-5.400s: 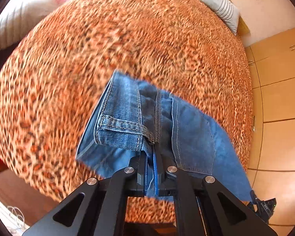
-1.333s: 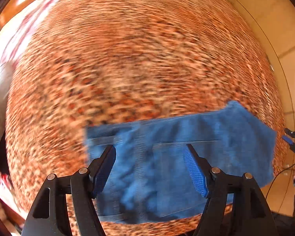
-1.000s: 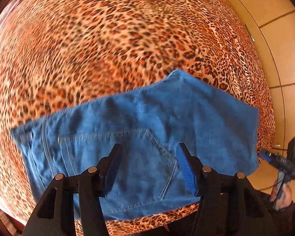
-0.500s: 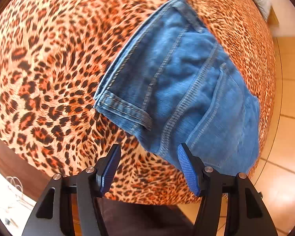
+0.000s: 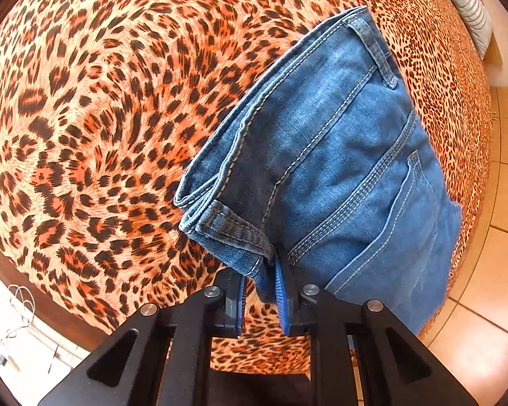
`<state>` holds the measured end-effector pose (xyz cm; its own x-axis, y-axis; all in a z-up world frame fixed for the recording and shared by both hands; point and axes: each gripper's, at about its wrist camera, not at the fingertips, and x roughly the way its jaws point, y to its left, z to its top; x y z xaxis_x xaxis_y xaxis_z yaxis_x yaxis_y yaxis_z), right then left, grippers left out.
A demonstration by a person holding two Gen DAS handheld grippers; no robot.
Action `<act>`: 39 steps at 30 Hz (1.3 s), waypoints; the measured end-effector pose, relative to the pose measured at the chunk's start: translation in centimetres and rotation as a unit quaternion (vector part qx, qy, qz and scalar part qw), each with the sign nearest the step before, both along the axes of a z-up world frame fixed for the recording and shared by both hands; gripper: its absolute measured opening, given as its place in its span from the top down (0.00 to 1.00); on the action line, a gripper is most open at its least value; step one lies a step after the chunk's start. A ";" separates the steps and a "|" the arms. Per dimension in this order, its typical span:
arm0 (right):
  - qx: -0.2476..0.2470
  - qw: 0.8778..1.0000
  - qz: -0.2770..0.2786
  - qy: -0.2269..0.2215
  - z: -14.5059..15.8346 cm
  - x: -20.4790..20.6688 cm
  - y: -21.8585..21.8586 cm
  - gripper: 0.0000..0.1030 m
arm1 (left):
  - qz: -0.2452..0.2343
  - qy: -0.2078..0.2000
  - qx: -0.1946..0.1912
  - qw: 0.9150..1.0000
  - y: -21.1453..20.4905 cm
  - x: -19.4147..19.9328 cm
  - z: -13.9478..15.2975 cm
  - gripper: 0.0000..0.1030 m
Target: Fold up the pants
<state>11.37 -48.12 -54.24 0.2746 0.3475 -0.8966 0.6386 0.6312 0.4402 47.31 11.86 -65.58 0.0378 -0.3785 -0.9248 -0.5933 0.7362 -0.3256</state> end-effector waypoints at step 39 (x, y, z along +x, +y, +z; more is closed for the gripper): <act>0.079 0.978 -0.171 -0.087 0.0 -6.6 0.5 0.39 | -0.818 -0.068 0.060 0.568 -62.4 13.7 1.7 0.32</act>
